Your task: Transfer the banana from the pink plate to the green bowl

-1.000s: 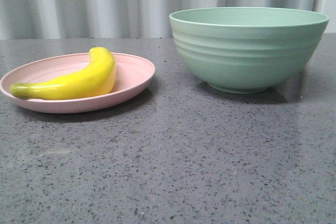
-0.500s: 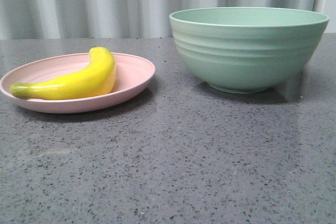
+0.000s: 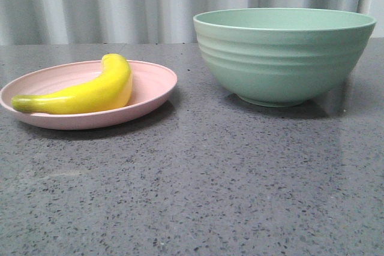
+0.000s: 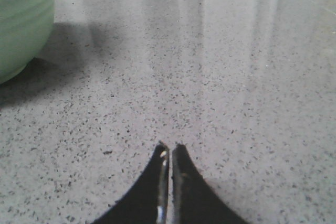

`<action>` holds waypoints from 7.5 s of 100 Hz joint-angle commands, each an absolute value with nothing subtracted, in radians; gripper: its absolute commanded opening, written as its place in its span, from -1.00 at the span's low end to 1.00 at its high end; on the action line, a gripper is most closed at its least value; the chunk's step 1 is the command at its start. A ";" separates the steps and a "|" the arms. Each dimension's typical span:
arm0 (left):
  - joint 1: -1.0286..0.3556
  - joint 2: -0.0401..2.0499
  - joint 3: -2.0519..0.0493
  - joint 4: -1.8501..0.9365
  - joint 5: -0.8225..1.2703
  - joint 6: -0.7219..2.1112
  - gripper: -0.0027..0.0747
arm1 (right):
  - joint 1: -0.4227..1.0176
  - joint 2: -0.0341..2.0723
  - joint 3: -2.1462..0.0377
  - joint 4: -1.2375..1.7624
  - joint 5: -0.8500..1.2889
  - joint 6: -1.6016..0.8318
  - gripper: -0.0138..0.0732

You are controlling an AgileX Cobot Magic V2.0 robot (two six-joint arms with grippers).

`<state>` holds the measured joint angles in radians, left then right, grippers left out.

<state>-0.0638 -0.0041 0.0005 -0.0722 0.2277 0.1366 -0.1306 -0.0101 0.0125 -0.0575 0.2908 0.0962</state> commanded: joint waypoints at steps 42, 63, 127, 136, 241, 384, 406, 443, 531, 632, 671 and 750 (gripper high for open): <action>-0.066 -0.037 0.027 -0.213 0.000 0.127 -0.98 | -0.136 -0.028 0.040 -0.079 0.081 0.090 -0.85; -0.066 -0.037 0.026 -0.215 -0.038 0.127 -0.98 | -0.136 -0.028 0.040 -0.183 0.000 0.090 -0.85; -0.066 -0.021 -0.117 -0.183 -0.008 0.127 -0.98 | -0.134 -0.026 -0.012 -0.188 -0.124 0.134 -0.85; -0.066 0.002 -0.145 -0.183 0.000 0.127 -0.98 | -0.134 -0.016 -0.049 -0.165 -0.060 0.134 -0.85; -0.066 0.456 -0.493 -0.185 0.043 0.127 -0.14 | -0.134 0.346 -0.472 -0.068 0.537 0.134 -0.85; -0.479 1.295 -1.032 -0.444 0.688 0.138 0.14 | -0.134 0.346 -0.472 -0.068 0.494 0.134 -0.85; -0.479 1.361 -1.033 -0.466 0.686 0.138 0.14 | -0.134 0.346 -0.472 -0.068 0.492 0.134 -0.85; -0.479 1.425 -1.034 -0.471 0.659 0.138 0.14 | -0.134 0.346 -0.472 -0.068 0.467 0.134 -0.85; -0.479 1.452 -1.034 -0.485 0.667 0.147 -0.98 | -0.134 0.346 -0.472 -0.068 0.462 0.134 -0.85; -0.737 1.217 -1.300 -0.481 1.047 0.739 -0.98 | 0.378 0.770 -1.053 0.167 0.833 -0.009 0.05; -0.892 1.288 -1.300 -0.488 0.990 0.738 -0.98 | 0.427 0.952 -1.124 0.395 0.801 -0.009 0.05; -0.898 1.292 -1.298 -0.534 1.075 0.731 -0.98 | 0.427 1.075 -1.122 0.451 0.811 0.028 0.10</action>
<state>-0.8873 1.3194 -1.2652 -0.4261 1.0882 0.7100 0.4254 1.0712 -1.0915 0.4102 0.8600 0.0274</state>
